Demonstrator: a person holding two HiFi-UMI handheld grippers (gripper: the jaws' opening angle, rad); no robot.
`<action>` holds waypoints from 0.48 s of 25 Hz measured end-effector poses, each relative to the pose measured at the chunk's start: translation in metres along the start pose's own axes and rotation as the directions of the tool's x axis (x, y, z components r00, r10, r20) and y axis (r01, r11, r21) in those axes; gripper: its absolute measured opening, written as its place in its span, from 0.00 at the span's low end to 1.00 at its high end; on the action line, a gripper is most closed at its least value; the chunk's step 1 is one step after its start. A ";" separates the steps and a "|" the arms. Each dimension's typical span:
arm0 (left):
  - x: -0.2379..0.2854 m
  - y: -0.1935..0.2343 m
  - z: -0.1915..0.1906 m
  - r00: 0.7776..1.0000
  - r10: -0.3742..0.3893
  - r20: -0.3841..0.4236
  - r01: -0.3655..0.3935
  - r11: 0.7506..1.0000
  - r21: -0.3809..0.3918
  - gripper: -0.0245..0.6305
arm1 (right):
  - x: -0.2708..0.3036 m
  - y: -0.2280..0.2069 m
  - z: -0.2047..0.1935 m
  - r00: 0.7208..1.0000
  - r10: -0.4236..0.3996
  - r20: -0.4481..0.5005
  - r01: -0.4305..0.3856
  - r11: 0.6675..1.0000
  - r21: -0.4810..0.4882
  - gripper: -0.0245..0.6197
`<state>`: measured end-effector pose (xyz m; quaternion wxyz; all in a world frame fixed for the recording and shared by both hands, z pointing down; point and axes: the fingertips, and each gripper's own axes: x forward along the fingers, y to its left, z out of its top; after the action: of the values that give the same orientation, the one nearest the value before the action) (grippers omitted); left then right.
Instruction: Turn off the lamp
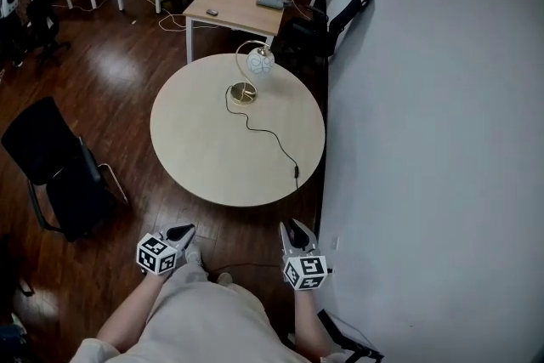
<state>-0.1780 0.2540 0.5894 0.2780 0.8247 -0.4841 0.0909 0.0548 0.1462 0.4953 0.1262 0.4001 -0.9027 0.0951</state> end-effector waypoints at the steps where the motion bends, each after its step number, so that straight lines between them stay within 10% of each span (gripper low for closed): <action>1: -0.002 -0.011 -0.007 1.000 0.002 -0.004 -0.002 1.000 0.008 0.01 | -0.010 0.000 -0.006 1.000 0.005 0.003 -0.005 1.000 -0.002 0.18; 12: -0.024 -0.080 -0.049 1.000 0.020 -0.011 -0.020 1.000 0.021 0.02 | -0.056 -0.012 -0.053 1.000 0.005 -0.004 -0.005 1.000 0.027 0.18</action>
<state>-0.1164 0.3292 0.5899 0.2714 0.8220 -0.4898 0.1035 0.1083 0.1916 0.5293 0.1225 0.3993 -0.9021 0.1083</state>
